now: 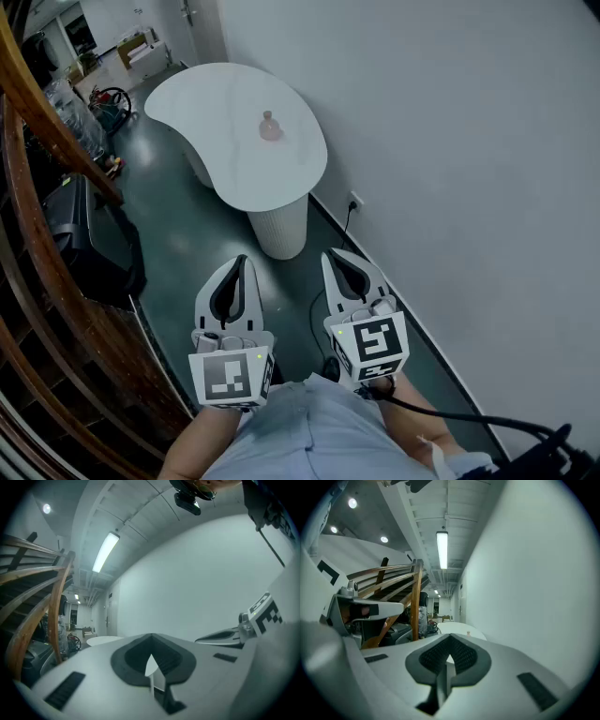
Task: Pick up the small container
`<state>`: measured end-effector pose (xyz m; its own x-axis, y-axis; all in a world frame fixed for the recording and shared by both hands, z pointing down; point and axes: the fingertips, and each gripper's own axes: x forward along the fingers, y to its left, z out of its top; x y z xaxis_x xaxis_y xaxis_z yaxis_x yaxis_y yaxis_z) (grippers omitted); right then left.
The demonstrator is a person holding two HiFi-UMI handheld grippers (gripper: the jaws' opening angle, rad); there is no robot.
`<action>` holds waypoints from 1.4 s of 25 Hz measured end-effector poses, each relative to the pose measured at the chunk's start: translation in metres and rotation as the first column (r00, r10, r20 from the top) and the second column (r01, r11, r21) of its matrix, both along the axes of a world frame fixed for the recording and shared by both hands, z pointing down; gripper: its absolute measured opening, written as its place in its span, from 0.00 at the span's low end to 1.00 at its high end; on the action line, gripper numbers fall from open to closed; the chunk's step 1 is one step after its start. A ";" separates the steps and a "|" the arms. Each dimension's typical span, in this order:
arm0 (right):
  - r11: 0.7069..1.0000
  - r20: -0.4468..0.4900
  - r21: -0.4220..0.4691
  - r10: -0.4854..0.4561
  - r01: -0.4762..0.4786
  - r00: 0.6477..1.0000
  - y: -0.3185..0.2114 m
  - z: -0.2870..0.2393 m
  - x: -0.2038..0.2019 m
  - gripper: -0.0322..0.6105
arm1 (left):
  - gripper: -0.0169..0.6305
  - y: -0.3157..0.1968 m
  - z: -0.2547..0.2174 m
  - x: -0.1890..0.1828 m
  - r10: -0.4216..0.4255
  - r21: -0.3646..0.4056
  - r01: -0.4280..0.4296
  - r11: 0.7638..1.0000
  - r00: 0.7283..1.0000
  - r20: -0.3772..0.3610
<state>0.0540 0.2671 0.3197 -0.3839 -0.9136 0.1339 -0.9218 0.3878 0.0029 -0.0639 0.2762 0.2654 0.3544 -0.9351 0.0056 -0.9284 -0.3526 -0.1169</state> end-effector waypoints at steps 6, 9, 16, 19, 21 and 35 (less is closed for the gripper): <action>1.000 0.030 0.003 -0.012 0.012 0.999 0.003 -0.005 0.016 0.05 | 0.02 0.006 -0.003 0.018 0.004 0.006 -0.005 1.000 1.000 0.011; 1.000 0.064 -0.004 -0.014 0.015 0.998 0.003 -0.004 0.026 0.05 | 0.02 0.008 -0.004 0.025 -0.009 0.007 0.009 1.000 1.000 0.024; 0.998 0.072 -0.036 -0.056 0.059 0.996 0.006 0.012 0.052 0.05 | 0.02 0.017 0.004 0.041 -0.074 -0.012 0.074 0.997 0.996 0.044; 0.996 0.084 -0.057 -0.064 0.069 0.994 0.006 0.020 0.061 0.05 | 0.02 0.023 0.012 0.049 -0.085 -0.031 0.087 0.996 0.995 0.057; 0.995 0.093 -0.066 -0.066 0.073 0.993 0.004 0.023 0.062 0.05 | 0.02 0.023 0.016 0.049 -0.092 -0.042 0.094 0.995 0.994 0.063; 0.997 0.086 -0.069 -0.038 0.044 0.996 -0.078 0.033 0.025 0.05 | 0.02 -0.060 0.025 0.004 -0.105 -0.038 0.106 0.994 0.994 0.011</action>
